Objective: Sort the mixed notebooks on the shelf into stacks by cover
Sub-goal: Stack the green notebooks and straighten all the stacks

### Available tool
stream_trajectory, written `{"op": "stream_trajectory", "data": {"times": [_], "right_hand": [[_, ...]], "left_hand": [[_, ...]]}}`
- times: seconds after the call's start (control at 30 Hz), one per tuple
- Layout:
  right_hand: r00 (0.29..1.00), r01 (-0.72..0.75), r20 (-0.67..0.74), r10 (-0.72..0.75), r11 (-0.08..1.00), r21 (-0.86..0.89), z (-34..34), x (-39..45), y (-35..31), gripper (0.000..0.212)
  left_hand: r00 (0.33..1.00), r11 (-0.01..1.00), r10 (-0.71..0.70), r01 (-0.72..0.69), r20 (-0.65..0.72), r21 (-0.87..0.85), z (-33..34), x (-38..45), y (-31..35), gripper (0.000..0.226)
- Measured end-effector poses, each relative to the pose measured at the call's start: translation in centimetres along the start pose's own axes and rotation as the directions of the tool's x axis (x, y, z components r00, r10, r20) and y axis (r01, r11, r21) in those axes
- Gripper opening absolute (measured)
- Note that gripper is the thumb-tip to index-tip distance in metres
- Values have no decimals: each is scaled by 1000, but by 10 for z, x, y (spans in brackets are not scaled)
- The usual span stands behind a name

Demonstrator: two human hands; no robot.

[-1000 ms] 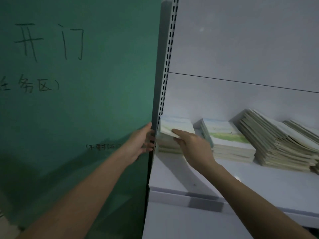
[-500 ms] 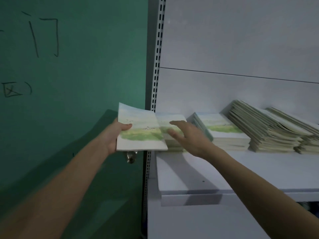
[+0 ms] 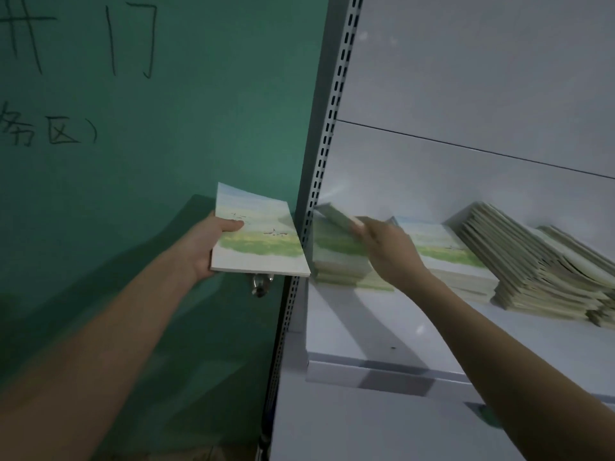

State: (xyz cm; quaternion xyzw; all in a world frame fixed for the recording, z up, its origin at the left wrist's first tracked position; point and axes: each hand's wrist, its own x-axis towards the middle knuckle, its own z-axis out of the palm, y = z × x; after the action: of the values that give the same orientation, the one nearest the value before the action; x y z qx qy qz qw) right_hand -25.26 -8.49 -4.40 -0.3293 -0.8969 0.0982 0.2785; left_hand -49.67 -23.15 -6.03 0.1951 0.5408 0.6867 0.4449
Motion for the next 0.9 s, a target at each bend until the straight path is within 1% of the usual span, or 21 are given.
{"op": "stream_trajectory", "data": {"times": [0.03, 0.07, 0.13, 0.2, 0.27, 0.3, 0.33, 0.37, 0.4, 0.43, 0.47, 0.5, 0.57, 0.6, 0.63, 0.73, 0.77, 0.8, 0.83, 0.87, 0.9], "right_hand": [[997, 14, -70, -11, 999, 46, -3, 3, -9, 33], [993, 54, -103, -49, 998, 41, -4, 5, -20, 34], [978, 191, -85, -192, 981, -21, 0, 1, -42, 46], [939, 345, 38, -343, 932, -115, 10, -11, -62, 49], [862, 504, 168, -477, 843, -188, 24, -24, -75, 47], [833, 546, 218, -508, 819, -176, 28, -29, -77, 47], [827, 541, 255, -501, 832, -119, 28, -30, -76, 47], [844, 479, 284, -455, 878, -16, 26, -26, -72, 48], [876, 379, 285, -388, 921, 88, 24, -19, -65, 49], [916, 282, 255, -308, 950, 134, 22, -11, -53, 51], [948, 221, 213, -238, 970, 98, 21, -2, -39, 55], [965, 168, 202, -167, 986, 11, 21, 5, -24, 60], [944, 129, 324, -66, 976, -178, 27, 7, -3, 75], [921, 161, 387, -55, 956, -247, 34, 4, 5, 79], [910, 203, 408, -72, 936, -287, 40, 1, 11, 78], [919, 258, 367, -143, 923, -285, 41, -1, 19, 64], [915, 251, 378, -139, 931, -264, 38, 1, 19, 61], [919, 205, 378, -114, 956, -209, 35, 3, 18, 57], [934, 124, 347, -82, 987, -101, 30, 4, 15, 52], [963, 44, 266, -53, 998, 41, 24, 5, 11, 48], [989, -5, 144, -20, 984, 176, 17, 5, 6, 43]], "left_hand": [[1000, 1000, 4, -4, 0, 11, 3, -1, -2, 31], [1000, 1000, -8, 8, 5, 21, 8, -4, -4, 30], [997, 998, -62, 61, 52, 28, 17, -9, -9, 46], [989, 997, -80, 82, 124, -7, 25, -10, -15, 61], [990, 993, -65, 76, 124, -93, 28, -17, -20, 49], [994, 991, -63, 74, 90, -115, 25, -20, -24, 39], [997, 991, -63, 68, 46, -111, 21, -23, -27, 35], [998, 995, -59, 59, -1, -86, 14, -25, -30, 35], [998, 996, -55, 52, -41, -66, 8, -29, -30, 34], [996, 997, -52, 48, -67, -58, 2, -30, -30, 32], [995, 997, -46, 40, -88, -62, -4, -33, -28, 30], [994, 997, -38, 30, -104, -73, -9, -35, -26, 28], [994, 994, -21, 9, -111, -109, -14, -38, -22, 23], [994, 993, -11, -2, -112, -119, -15, -40, -20, 21], [994, 993, -4, -10, -111, -119, -16, -39, -19, 20], [994, 993, -10, -2, -107, -114, -13, -37, -17, 22], [994, 994, -16, 4, -109, -111, -11, -36, -16, 23], [994, 995, -21, 10, -111, -102, -8, -35, -15, 24], [993, 996, -24, 14, -112, -88, -6, -33, -14, 23], [994, 997, -23, 15, -106, -76, -2, -31, -12, 20], [995, 998, -23, 17, -95, -68, 2, -29, -10, 17]]}}
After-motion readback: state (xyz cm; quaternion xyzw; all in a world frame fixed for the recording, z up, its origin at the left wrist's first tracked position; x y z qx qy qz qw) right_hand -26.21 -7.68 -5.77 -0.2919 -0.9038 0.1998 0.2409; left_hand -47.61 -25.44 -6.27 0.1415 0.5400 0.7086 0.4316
